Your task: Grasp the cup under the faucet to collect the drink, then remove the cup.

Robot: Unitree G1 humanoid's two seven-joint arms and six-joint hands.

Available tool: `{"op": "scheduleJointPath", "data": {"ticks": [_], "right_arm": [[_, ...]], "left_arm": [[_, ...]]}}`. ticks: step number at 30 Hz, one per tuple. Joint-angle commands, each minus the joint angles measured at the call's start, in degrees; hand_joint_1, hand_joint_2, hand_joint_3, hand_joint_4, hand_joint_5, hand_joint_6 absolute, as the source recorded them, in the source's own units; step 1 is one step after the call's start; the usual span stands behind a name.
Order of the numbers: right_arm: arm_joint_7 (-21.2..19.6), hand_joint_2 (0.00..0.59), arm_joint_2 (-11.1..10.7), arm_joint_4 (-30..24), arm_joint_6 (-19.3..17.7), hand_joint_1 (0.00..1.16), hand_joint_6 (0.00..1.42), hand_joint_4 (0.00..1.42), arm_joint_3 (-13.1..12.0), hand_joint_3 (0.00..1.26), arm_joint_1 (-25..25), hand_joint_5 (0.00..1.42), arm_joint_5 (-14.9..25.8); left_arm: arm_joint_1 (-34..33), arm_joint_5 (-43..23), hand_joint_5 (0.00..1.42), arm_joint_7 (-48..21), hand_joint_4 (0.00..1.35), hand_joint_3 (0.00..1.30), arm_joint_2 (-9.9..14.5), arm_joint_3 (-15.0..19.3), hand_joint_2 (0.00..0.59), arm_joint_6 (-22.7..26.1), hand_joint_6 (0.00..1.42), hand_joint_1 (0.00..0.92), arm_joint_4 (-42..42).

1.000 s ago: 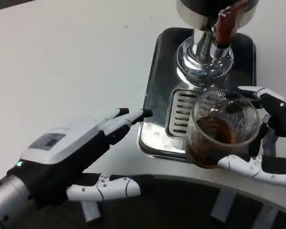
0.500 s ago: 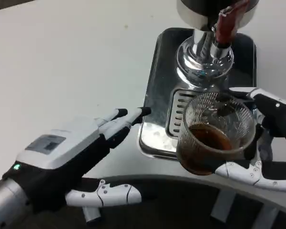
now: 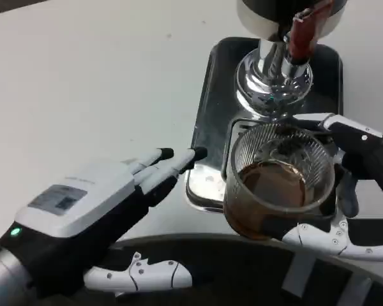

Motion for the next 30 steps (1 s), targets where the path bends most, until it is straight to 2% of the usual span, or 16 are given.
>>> {"op": "scheduleJointPath", "data": {"ticks": [1, 10, 16, 30], "right_arm": [[1.01, 0.261, -0.24, -2.46, -2.38, 0.75, 1.24, 0.87, 0.04, 0.79, 0.96, 1.06, 2.33], [2.36, 0.261, -0.52, -3.51, -2.32, 0.75, 1.24, 0.87, 0.94, 0.79, 1.82, 1.06, 3.32], [2.95, 0.261, -0.57, -4.36, -2.17, 0.75, 1.24, 0.87, 1.43, 0.79, 2.29, 1.06, 3.52], [3.68, 0.261, -0.72, -5.96, -2.51, 0.75, 1.25, 0.87, 1.51, 0.79, 4.24, 1.06, 3.98]], "left_arm": [[2.81, -0.89, 0.0, -1.47, 0.0, 0.0, 0.96, 2.22, 0.11, 0.25, 0.09, 0.0, -2.51], [7.16, -2.02, 0.0, -2.75, 0.0, 0.0, 0.99, 7.36, 0.107, 0.41, 0.08, 0.0, -5.05], [9.09, -2.64, 0.0, -3.15, 0.0, 0.0, 0.83, 9.53, 0.107, 0.01, 0.08, 0.0, -5.92], [10.81, -3.54, 0.0, -3.13, 0.0, 0.0, 0.83, 11.0, 0.106, -0.56, 0.06, 0.0, -6.84]]}}
